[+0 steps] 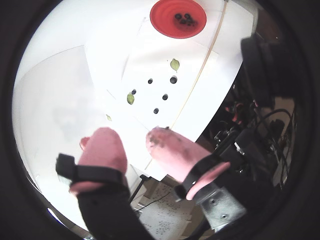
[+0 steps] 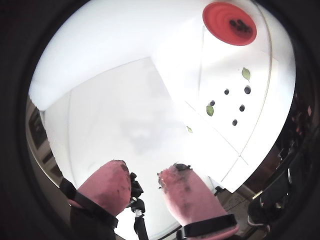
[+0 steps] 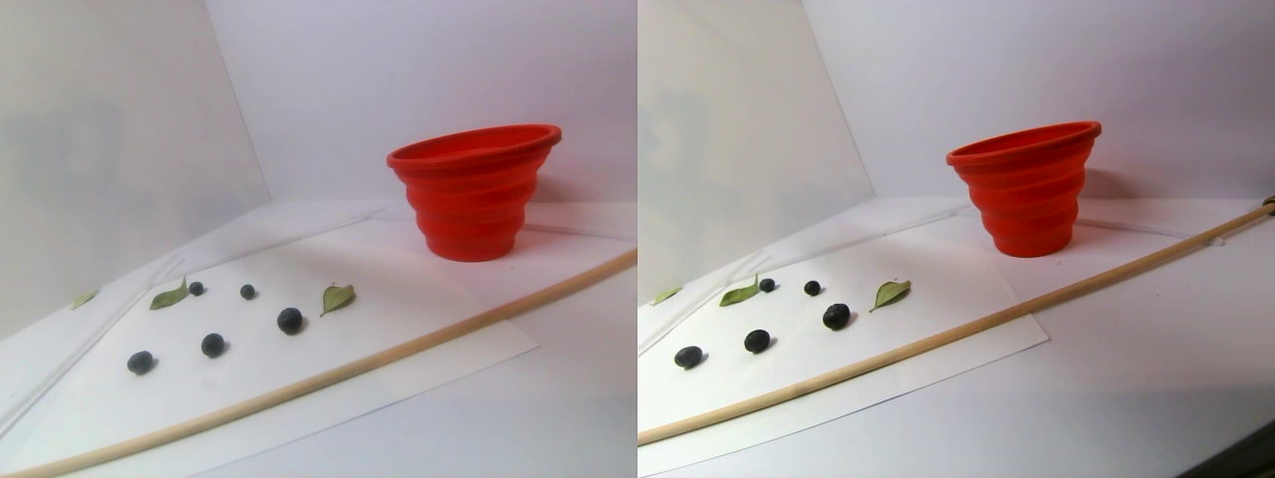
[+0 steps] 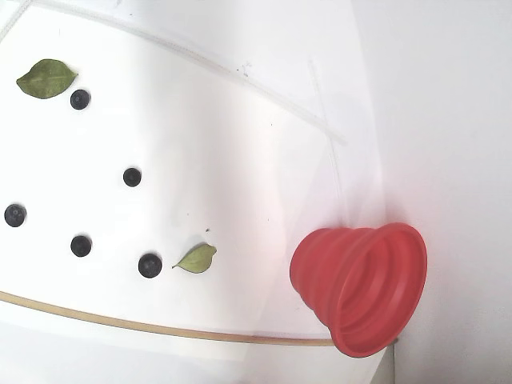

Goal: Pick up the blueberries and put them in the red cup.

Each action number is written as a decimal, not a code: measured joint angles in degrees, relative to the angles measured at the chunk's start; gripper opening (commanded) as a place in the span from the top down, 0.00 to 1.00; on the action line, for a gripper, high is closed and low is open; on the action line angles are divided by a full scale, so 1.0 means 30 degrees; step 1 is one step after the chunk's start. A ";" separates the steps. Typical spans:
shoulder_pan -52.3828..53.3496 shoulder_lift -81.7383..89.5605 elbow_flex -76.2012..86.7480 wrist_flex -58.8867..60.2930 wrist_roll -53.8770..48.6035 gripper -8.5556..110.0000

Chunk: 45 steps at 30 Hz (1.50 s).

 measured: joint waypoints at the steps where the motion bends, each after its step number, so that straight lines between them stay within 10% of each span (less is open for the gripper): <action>1: -0.0322 0.0000 0.0264 0.0000 -0.0439 0.83; 45: -0.1787 -0.3662 0.5771 -0.3545 -1.6025 0.79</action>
